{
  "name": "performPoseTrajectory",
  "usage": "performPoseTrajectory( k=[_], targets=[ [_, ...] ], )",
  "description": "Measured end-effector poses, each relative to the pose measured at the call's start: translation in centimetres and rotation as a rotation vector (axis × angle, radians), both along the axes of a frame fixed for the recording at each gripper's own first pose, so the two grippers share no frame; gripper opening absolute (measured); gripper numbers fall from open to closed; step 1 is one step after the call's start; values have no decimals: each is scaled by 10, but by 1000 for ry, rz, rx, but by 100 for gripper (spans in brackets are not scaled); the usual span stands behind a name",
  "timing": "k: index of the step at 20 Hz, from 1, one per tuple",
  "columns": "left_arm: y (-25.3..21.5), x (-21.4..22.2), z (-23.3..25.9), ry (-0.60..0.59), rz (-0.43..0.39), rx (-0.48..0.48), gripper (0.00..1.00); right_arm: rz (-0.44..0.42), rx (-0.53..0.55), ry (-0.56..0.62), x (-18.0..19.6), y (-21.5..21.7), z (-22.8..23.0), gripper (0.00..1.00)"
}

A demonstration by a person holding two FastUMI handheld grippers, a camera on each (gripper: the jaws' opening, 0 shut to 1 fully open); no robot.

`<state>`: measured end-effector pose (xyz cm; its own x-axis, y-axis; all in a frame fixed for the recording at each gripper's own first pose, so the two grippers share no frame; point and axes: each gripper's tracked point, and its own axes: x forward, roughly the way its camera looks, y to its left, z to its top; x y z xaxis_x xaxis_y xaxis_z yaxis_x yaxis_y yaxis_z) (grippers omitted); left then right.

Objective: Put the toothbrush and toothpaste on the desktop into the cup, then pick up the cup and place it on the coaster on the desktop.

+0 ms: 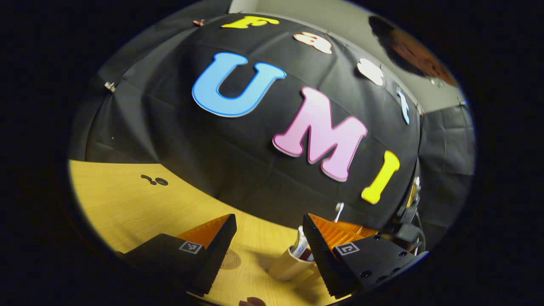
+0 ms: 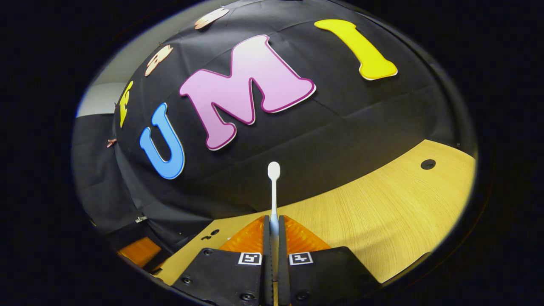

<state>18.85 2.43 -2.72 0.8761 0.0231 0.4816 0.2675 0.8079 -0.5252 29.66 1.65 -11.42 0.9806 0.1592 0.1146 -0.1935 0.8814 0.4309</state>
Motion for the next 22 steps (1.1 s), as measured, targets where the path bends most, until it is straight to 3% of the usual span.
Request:
performPoseTrajectory(
  k=[4, 11, 12, 13, 14, 16, 20, 21, 22],
  targets=[
    [34, 1, 10, -61, 56, -142, 97, -1, -48, 16, 2, 8, -12, 8],
    [44, -4, 5, -49, 100, -102, 97, 3, -81, 49, 0, 14, -31, 13],
    [45, -4, 6, -47, 97, -100, 97, 5, -81, 60, -1, 15, -36, 6],
    [43, -5, 5, -45, 98, -99, 97, 5, -87, 70, -1, 15, -40, 20],
    [44, -5, 5, -44, 97, -97, 97, 4, -95, 76, -3, 15, -43, 10],
    [45, -5, 5, -43, 99, -94, 97, 5, -106, 77, -6, 14, -43, 26],
    [48, -3, 2, -29, 100, -89, 97, 39, -147, 89, -23, 16, -43, 30],
    [49, -3, 1, -26, 101, -86, 97, 50, -162, 94, -30, 16, -43, 19],
    [49, -2, 0, -21, 102, -85, 97, 58, -181, 94, -37, 16, -42, 30]
  ],
)
